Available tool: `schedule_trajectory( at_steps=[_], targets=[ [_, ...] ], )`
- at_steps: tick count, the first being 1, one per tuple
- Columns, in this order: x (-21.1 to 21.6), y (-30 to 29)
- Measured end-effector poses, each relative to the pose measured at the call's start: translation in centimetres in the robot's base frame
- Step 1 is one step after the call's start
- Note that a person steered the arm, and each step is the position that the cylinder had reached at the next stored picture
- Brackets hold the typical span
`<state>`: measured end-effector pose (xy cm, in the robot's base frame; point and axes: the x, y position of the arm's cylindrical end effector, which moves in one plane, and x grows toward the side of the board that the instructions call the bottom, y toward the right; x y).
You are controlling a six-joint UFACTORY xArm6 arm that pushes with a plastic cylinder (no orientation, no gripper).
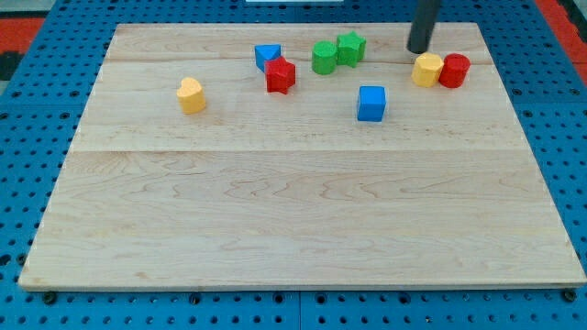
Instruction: Move the yellow hexagon towards the left center of the board
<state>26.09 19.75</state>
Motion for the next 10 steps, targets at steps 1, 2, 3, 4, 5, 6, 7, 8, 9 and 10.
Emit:
schedule_trajectory(
  at_steps=[1, 2, 3, 4, 5, 6, 7, 8, 9, 10],
  targets=[
    [6.1, -0.7],
    [11.5, -4.7],
    [14.2, -3.6],
    [15.2, 1.4],
    [18.7, -0.3],
    [17.0, -9.2],
    [14.8, -15.0],
    [13.2, -11.3],
    [11.6, -17.1],
    [11.6, -25.1]
  ],
)
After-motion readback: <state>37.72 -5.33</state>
